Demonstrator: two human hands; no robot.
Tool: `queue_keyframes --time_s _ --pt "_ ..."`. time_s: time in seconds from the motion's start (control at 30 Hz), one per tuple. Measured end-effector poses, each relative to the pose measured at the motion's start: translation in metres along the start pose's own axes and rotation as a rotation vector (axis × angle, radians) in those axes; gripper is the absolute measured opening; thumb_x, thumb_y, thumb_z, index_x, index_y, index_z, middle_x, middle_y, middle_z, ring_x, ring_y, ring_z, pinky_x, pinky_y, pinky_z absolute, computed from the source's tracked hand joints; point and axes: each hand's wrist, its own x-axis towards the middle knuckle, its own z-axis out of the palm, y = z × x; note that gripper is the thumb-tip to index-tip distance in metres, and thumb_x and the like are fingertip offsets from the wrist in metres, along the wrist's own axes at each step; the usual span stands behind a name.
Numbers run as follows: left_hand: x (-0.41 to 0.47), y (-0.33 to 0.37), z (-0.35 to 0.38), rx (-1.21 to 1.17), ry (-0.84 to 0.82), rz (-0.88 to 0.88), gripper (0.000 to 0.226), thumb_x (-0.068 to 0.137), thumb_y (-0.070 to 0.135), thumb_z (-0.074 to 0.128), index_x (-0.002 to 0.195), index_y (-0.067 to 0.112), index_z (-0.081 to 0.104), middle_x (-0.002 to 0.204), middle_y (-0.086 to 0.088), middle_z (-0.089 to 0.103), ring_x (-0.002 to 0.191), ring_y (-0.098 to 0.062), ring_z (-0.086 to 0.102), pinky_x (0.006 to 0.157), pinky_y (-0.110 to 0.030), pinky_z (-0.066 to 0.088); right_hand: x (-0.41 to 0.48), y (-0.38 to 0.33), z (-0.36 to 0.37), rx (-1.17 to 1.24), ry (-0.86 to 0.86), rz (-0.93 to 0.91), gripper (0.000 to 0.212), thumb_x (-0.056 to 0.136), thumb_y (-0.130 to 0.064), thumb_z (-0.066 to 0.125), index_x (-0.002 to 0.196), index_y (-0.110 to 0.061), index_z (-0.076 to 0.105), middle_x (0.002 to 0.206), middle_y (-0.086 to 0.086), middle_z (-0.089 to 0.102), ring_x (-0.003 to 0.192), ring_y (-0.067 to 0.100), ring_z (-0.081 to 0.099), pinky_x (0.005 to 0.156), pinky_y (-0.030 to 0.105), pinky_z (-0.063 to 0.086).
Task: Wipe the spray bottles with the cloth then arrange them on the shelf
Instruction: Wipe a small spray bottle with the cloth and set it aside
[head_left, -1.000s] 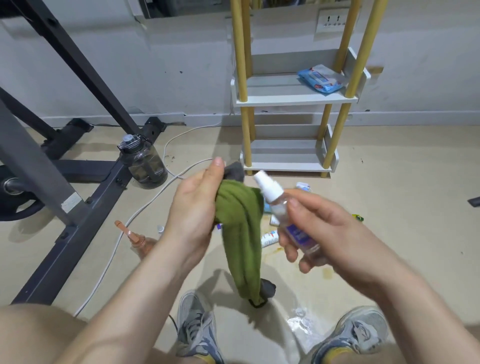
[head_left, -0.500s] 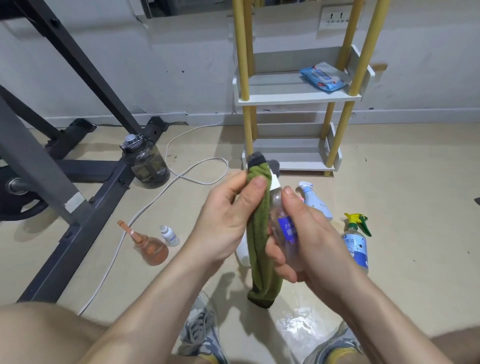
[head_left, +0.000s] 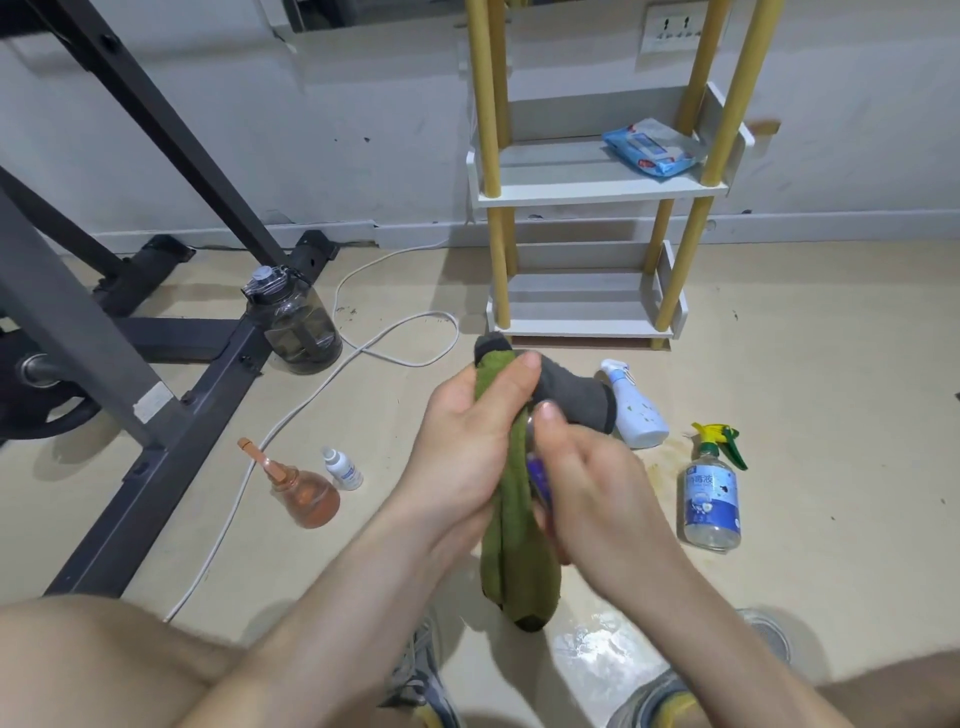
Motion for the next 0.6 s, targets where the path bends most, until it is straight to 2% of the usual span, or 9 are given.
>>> queue_keyframes --time_s 0.1,0.17,0.2,0.27,0.33,0.4,0.43,0.5,0.6 --pt "0.003 0.008 -0.008 -0.039 -0.195 -0.005 0.035 0.085 0.027 0.068 0.092 -0.005 0.057 0.051 -0.004 0.059 0.038 -0.012 0.053 0.040 -0.021 0.043 -0.004 -0.020 -0.014 0.805 -0.336 0.401 0.072 0.086 -0.075 0.034 0.062 -0.010 0.055 0.048 0.009 0.038 0.031 0.015 0.025 0.037 0.021 0.013" --pt "0.005 0.009 -0.016 -0.011 -0.302 -0.025 0.050 0.079 0.040 0.075 0.092 -0.005 0.058 0.051 -0.006 0.058 0.039 -0.017 0.051 0.046 -0.028 0.041 -0.006 -0.024 -0.018 0.944 -0.437 0.430 0.072 0.083 -0.077 0.037 0.066 -0.010 0.057 0.048 0.007 0.035 0.031 0.011 0.022 0.035 0.019 0.010" --pt "0.005 0.009 -0.017 -0.021 -0.316 -0.037 0.050 0.079 0.044 0.075 0.091 -0.002 0.059 0.055 -0.009 0.059 0.043 -0.021 0.051 0.051 -0.032 0.041 -0.005 -0.026 -0.020 0.897 -0.425 0.424 0.070 0.086 -0.074 0.037 0.067 -0.010 0.056 0.049 0.007 0.036 0.031 0.013 0.024 0.035 0.020 0.011" --pt "0.005 0.013 -0.017 -0.092 -0.261 -0.037 0.048 0.090 0.041 0.062 0.100 -0.006 0.060 0.075 -0.025 0.063 0.060 -0.030 0.057 0.061 -0.039 0.048 -0.003 -0.028 -0.025 0.575 -0.264 0.312 0.061 0.096 -0.060 0.037 0.070 -0.008 0.055 0.050 0.010 0.042 0.035 0.018 0.032 0.038 0.023 0.021" --pt "0.007 0.019 -0.016 -0.191 -0.209 -0.052 0.056 0.099 0.039 0.047 0.123 -0.012 0.053 0.117 -0.040 0.057 0.099 -0.043 0.061 0.086 -0.049 0.053 0.001 -0.028 -0.030 0.137 0.002 0.098 0.048 0.100 -0.048 0.041 0.074 -0.008 0.052 0.055 0.003 0.050 0.046 0.021 0.043 0.047 0.031 0.037" --pt "0.006 0.026 -0.014 -0.270 -0.193 -0.079 0.064 0.103 0.045 0.034 0.136 -0.009 0.046 0.137 -0.035 0.048 0.126 -0.042 0.052 0.107 -0.051 0.043 0.003 -0.020 -0.029 -0.289 0.171 -0.135 0.035 0.096 -0.048 0.038 0.083 -0.018 0.049 0.069 -0.005 0.054 0.065 0.020 0.048 0.061 0.040 0.039" --pt "0.005 0.027 -0.012 -0.292 -0.183 -0.082 0.068 0.103 0.049 0.030 0.135 -0.008 0.047 0.136 -0.031 0.051 0.126 -0.040 0.053 0.109 -0.050 0.042 0.001 -0.017 -0.025 -0.479 0.216 -0.195 0.032 0.094 -0.049 0.035 0.087 -0.020 0.046 0.075 -0.005 0.052 0.070 0.022 0.049 0.062 0.040 0.037" --pt "0.001 0.026 -0.005 -0.279 -0.099 -0.060 0.063 0.101 0.049 0.032 0.128 -0.004 0.053 0.120 -0.026 0.062 0.112 -0.034 0.062 0.100 -0.045 0.050 -0.003 -0.010 -0.012 -0.725 0.246 -0.281 0.029 0.096 -0.046 0.036 0.088 -0.019 0.044 0.074 -0.001 0.050 0.063 0.026 0.053 0.051 0.033 0.031" --pt "-0.004 0.015 0.004 -0.188 0.072 0.002 0.037 0.101 0.034 0.046 0.109 0.001 0.062 0.088 -0.014 0.071 0.076 -0.021 0.070 0.070 -0.031 0.059 -0.011 -0.015 0.004 -0.823 0.209 -0.281 0.030 0.082 -0.030 0.067 0.083 -0.020 0.039 0.066 -0.004 0.044 0.053 0.023 0.056 0.048 0.028 0.023"
